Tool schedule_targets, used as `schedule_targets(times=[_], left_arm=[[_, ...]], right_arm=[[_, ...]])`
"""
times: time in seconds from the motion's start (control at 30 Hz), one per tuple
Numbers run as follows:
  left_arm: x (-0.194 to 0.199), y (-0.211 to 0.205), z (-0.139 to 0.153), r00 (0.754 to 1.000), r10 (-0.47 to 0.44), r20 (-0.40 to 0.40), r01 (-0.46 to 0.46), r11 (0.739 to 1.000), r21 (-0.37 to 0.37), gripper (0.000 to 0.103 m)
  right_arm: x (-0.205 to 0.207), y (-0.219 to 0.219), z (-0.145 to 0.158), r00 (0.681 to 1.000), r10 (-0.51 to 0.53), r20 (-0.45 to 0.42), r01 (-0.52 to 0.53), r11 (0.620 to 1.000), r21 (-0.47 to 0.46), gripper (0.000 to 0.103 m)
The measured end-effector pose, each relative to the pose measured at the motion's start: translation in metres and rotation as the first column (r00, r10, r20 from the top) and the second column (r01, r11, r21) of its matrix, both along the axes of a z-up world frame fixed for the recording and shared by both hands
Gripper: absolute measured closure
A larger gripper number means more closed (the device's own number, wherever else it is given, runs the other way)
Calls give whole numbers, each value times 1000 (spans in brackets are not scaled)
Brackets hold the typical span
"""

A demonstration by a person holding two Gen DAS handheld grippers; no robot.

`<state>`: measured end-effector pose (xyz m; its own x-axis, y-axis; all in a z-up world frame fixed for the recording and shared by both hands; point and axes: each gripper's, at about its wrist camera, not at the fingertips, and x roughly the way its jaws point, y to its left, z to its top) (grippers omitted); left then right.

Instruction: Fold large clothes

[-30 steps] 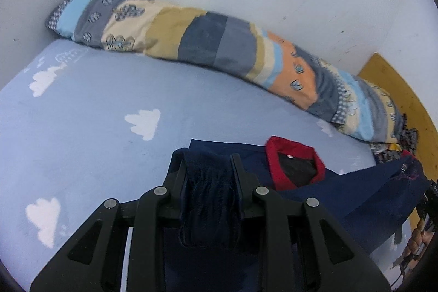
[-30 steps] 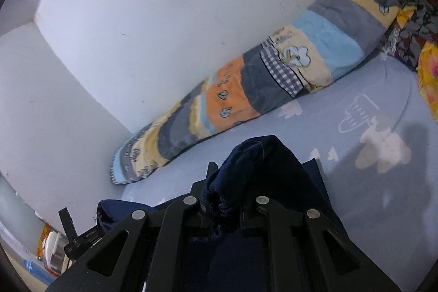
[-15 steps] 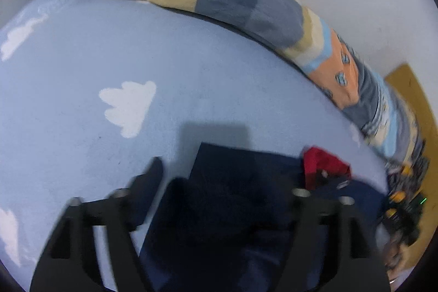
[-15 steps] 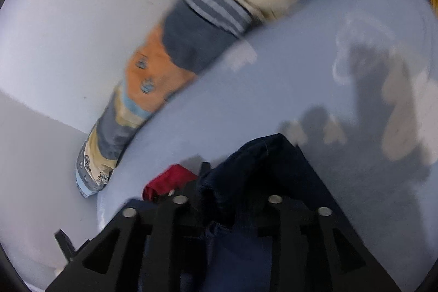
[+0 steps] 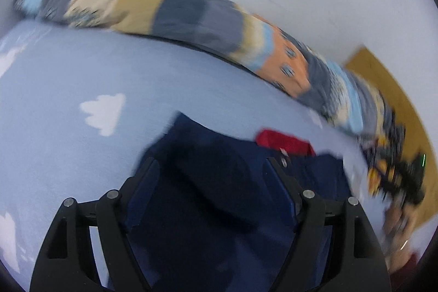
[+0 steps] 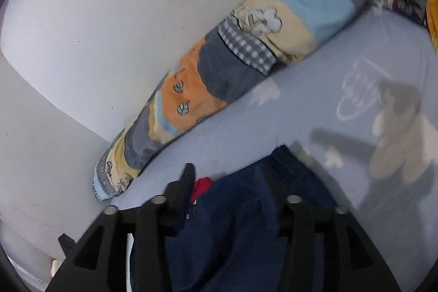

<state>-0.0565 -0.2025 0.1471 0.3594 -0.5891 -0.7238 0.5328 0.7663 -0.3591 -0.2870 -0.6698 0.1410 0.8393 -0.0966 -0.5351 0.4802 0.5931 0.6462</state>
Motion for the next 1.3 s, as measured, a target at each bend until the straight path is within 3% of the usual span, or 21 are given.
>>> schedule_targets(times=[0.07, 0.17, 0.3, 0.4, 0.47, 0.57, 0.63, 0.7, 0.73, 0.8, 0.87, 0.97, 1.0, 1.07, 1.13, 1.2, 1.3], left_arm=[[-19, -18, -6, 996, -76, 41, 73, 996, 56, 25], [-40, -41, -22, 983, -158, 97, 144, 980, 138, 25], [-42, -61, -58, 972, -179, 154, 121, 937, 327, 25], [-27, -54, -79, 980, -130, 151, 59, 913, 404, 24], [-17, -45, -83, 983, -102, 151, 35, 920, 390, 12], [-9, -33, -81, 989, -62, 135, 9, 934, 358, 12], [-16, -28, -72, 985, -42, 168, -19, 938, 346, 12], [-29, -25, -61, 980, -40, 196, -19, 956, 293, 12], [-39, -23, -53, 979, -47, 199, -5, 967, 253, 12], [-58, -28, -48, 974, -84, 210, 32, 969, 243, 12], [-76, -39, -49, 965, -136, 226, 64, 952, 301, 12], [-85, -55, -77, 969, -177, 175, 77, 881, 467, 11], [-86, -54, -83, 973, -162, 166, 62, 872, 486, 11], [-89, -44, -79, 983, -106, 147, 26, 885, 464, 12], [-98, -36, -65, 991, -78, 107, 26, 907, 419, 12], [-117, -28, -48, 990, -75, 123, 26, 934, 356, 12], [-145, -32, -34, 988, -97, 120, 55, 948, 314, 12]], right_arm=[[8, 6, 2, 999, 34, -41, -35, 999, -29, 49], [29, 40, -13, 981, 172, -94, -180, 981, -79, 51], [59, 85, -44, 937, 254, -241, -307, 927, -216, 63], [80, 87, -71, 910, 271, -314, -345, 915, -208, 67], [89, 73, -92, 896, 204, -395, -300, 933, -199, 69], [82, 48, -102, 891, 104, -443, -205, 961, -186, 79], [71, 42, -94, 894, 55, -445, -158, 967, -198, 73], [53, 51, -79, 920, 90, -382, -180, 962, -205, 73], [49, 62, -74, 921, 119, -372, -211, 953, -218, 73], [42, 91, -65, 916, 189, -354, -285, 927, -242, 73], [39, 125, -64, 895, 272, -354, -369, 896, -246, 73], [39, 166, -79, 852, 338, -399, -448, 866, -222, 73], [41, 173, -88, 831, 341, -439, -465, 860, -212, 73], [40, 180, -97, 810, 313, -496, -464, 859, -215, 73], [23, 177, -91, 822, 285, -493, -423, 885, -193, 73], [4, 175, -80, 838, 278, -470, -397, 901, -175, 72], [-25, 192, -68, 849, 274, -451, -395, 897, -197, 69]])
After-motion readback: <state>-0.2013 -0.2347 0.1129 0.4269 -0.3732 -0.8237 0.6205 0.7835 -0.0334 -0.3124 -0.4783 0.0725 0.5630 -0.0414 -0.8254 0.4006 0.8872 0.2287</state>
